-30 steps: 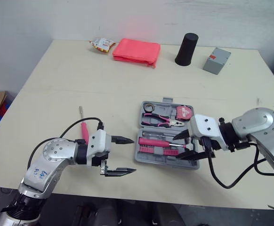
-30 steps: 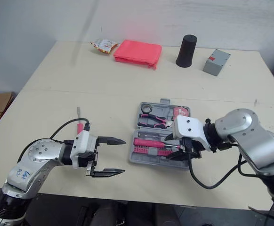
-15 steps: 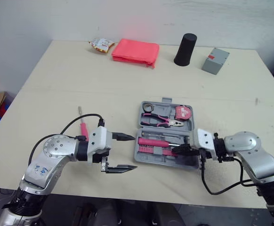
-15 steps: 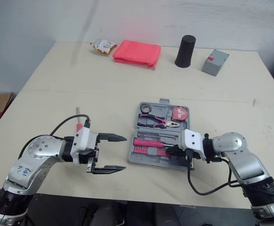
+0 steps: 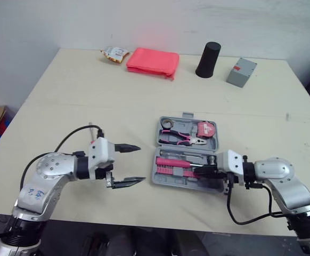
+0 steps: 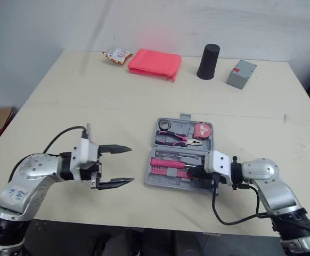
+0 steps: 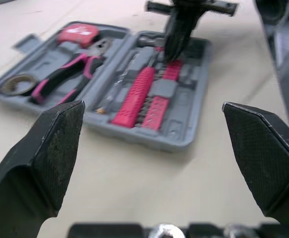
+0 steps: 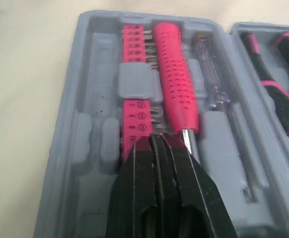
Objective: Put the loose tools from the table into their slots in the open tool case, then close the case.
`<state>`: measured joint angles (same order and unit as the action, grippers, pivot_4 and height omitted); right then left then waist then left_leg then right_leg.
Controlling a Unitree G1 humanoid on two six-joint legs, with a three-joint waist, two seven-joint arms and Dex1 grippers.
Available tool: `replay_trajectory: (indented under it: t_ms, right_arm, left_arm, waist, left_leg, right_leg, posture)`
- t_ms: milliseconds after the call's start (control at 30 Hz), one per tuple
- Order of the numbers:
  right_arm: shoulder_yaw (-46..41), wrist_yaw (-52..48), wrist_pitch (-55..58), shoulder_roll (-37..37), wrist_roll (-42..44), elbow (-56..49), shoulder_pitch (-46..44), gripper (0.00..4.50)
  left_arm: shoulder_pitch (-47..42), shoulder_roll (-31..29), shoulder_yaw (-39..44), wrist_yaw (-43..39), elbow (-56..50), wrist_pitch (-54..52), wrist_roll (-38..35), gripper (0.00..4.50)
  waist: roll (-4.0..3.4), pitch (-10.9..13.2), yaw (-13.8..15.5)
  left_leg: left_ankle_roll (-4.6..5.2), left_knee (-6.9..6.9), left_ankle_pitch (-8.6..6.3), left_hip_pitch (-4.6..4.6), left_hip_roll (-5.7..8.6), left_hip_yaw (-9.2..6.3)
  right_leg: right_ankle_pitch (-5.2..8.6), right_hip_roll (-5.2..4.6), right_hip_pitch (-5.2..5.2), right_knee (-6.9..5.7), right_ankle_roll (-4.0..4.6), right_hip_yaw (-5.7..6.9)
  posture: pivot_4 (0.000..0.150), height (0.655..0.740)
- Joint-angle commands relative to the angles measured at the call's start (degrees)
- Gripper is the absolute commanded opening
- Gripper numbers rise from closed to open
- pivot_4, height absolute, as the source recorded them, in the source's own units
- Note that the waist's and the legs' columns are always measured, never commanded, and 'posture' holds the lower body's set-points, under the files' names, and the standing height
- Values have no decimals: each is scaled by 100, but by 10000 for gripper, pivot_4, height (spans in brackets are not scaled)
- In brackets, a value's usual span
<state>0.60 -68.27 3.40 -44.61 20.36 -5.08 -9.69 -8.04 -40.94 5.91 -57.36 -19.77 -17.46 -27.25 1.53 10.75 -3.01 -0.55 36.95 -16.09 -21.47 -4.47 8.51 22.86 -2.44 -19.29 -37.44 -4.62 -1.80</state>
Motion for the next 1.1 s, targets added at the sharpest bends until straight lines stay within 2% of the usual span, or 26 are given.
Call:
replay_trajectory:
  t_ms: [33, 67, 100, 200, 300, 333, 400, 533, 633, 733, 833, 933, 1000, 1100]
  right_arm:
    - [-1475, -224, 441, -392, 1210, -537, 461, 6382]
    - [-1793, -196, 362, -474, 1201, -566, 631, 8373]
    - [-2093, -190, 130, -569, 1025, -494, 833, 12560]
    - [-2930, -210, -630, -943, 456, 293, 1318, 27143]
    - [-3729, -362, -1165, -1305, 348, 1458, 1513, 42903]
    - [-3928, -546, -1280, -1410, 409, 1754, 1592, 44450]
    - [-4249, -795, -1644, -1646, 392, 2485, 1669, 44450]
    - [-4499, -636, -2256, -2036, 194, 4118, 1428, 44450]
    - [-4288, -576, -3094, -2200, -155, 4908, 1354, 44450]
    - [-4096, -547, -3425, -2154, -198, 5084, 1209, 44450]
    - [-3970, -791, -3235, -1688, 365, 4304, 1063, 44450]
    - [-3683, -748, -2161, -1162, 1095, 2880, 1110, 44450]
    - [-3376, -662, -1388, -813, 1603, 1812, 1206, 44450]
    - [-2977, -622, -1143, -340, 1912, 910, 1044, 44450]
  left_arm:
    - [412, -256, 1219, 209, 496, 147, -93, 45000]
    - [539, -299, 1545, 295, 690, 172, -79, 45000]
    - [723, -324, 1844, 361, 890, 251, -26, 45000]
    - [1275, -302, 2643, 589, 1565, 543, 127, 45000]
    - [1557, -390, 3455, 889, 2496, 857, 194, 45000]
    - [1651, -498, 3632, 910, 2820, 998, 265, 45000]
    - [1821, -710, 3900, 903, 3472, 1289, 416, 45000]
    - [1828, -924, 4146, 1146, 4493, 1841, 589, 45000]
    - [1750, -868, 4077, 1216, 4548, 1985, 556, 45000]
    - [1820, -727, 3884, 1269, 4084, 1891, 537, 45000]
    - [1920, -518, 3676, 1546, 3112, 1255, 388, 45000]
    - [1956, -255, 3415, 1905, 2066, 506, 232, 45000]
    - [1878, -62, 3203, 2328, 1274, -132, 96, 45000]
    - [1658, 158, 2819, 3028, 217, -1274, -155, 45000]
  waist:
    - [-4, 2, 9]
    - [-3, 3, 11]
    - [-3, 3, 7]
    - [-2, 3, -17]
    - [1, 5, -19]
    - [2, 5, -21]
    - [4, 6, -27]
    - [5, 5, -44]
    - [7, 4, -36]
    - [-2, 4, -59]
    - [0, 4, -101]
    - [3, 3, -165]
    - [3, 3, -184]
    - [3, 4, -158]
  left_leg:
    - [0, -1, 0, -16, -1, 1]
    - [0, 0, 0, -23, -3, 1]
    - [1, 0, -1, -24, -4, 1]
    - [2, -4, -13, -23, -7, 5]
    - [13, -5, -26, -20, -4, 18]
    - [16, -5, -31, -20, -3, 20]
    - [16, -8, -35, -17, -3, 22]
    - [30, -54, -43, 10, 1, 35]
    - [21, -82, -37, 25, 4, 38]
    - [-12, -97, -20, 25, 0, 38]
    - [-16, -96, -18, 25, -4, 41]
    - [-20, -87, -14, 23, -12, 40]
    - [-23, -85, -10, 24, -12, 40]
    - [-21, -79, -6, 23, -11, 36]
  right_leg:
    - [2, 1, -17, 0, -2, -1]
    - [3, 3, -24, 1, -3, -1]
    - [6, 3, -24, 4, -4, -1]
    - [8, 5, -17, 30, -3, -1]
    - [7, -1, -9, 49, -5, -6]
    - [7, -2, -10, 50, -5, -7]
    - [8, -2, -10, 51, -3, -9]
    - [14, -13, -8, 57, 11, -13]
    - [20, -18, -10, 57, 23, -11]
    - [24, -14, -17, 52, 30, -9]
    - [24, -5, -17, 49, 28, -14]
    - [17, 5, -12, 42, 15, -17]
    - [14, 6, -13, 35, 10, -22]
    - [13, 9, -16, 22, 7, -23]
  posture:
    - [1500, 7400]
    - [1500, 7400]
    - [1500, 7400]
    - [1500, 7400]
    - [1500, 7400]
    - [1500, 7400]
    - [1500, 7400]
    - [1500, 7400]
    - [1500, 7400]
    - [1500, 7400]
    - [1500, 7400]
    - [1500, 7400]
    - [1500, 7400]
    - [1500, 7400]
